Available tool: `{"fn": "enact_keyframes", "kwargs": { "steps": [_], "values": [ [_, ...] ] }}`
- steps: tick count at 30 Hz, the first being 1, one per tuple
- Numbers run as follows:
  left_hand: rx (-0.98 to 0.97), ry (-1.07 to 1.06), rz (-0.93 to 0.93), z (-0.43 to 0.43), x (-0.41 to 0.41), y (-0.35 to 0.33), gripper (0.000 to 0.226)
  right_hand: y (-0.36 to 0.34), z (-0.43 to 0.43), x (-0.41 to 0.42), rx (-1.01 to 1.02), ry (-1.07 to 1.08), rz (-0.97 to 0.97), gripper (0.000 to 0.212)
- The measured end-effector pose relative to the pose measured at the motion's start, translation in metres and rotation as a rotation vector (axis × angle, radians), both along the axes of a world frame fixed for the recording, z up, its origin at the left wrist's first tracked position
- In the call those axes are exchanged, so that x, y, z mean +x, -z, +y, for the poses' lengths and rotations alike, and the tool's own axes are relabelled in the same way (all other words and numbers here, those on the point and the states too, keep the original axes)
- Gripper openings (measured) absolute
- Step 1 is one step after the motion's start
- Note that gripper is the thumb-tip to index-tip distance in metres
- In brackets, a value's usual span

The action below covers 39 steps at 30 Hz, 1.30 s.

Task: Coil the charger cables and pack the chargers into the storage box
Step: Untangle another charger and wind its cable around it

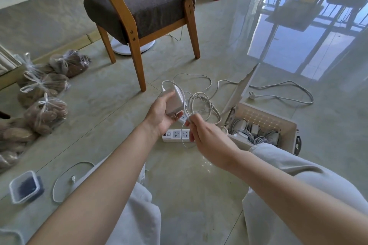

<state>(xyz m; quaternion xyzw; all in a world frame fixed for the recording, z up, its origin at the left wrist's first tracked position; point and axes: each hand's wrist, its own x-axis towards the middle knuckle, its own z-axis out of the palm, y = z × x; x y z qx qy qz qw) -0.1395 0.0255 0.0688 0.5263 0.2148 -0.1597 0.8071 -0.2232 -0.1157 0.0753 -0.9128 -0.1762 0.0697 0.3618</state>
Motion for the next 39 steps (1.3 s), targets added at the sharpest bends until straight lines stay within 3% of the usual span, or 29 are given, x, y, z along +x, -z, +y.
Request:
{"fn": "enact_keyframes", "kwargs": {
  "steps": [3,7,14,21,25,31,39],
  "values": [
    [0.045,-0.019,-0.022,-0.001,0.001,0.003,0.037,0.004,0.004,-0.005,-0.116,-0.156,-0.035,0.018],
    [0.01,0.02,-0.017,-0.007,-0.002,0.001,0.026,0.006,0.005,-0.002,-0.148,-0.182,-0.041,0.016],
    [-0.047,0.068,0.033,-0.007,-0.003,0.001,0.065,0.008,0.002,0.004,-0.224,-0.153,-0.064,0.02],
    [-0.105,-0.036,0.047,-0.004,-0.002,-0.005,0.06,0.004,-0.002,0.008,-0.186,-0.084,-0.085,0.023],
    [-0.126,0.05,0.051,-0.004,-0.005,-0.009,0.054,0.006,-0.006,0.012,-0.212,-0.037,-0.089,0.025],
    [0.048,0.149,0.028,-0.009,-0.009,-0.008,0.053,0.015,-0.013,0.023,-0.255,0.028,-0.063,0.026],
    [-0.053,0.191,0.001,-0.012,-0.013,-0.011,0.06,0.019,-0.018,0.034,-0.227,0.071,-0.071,0.028]
  ]
}}
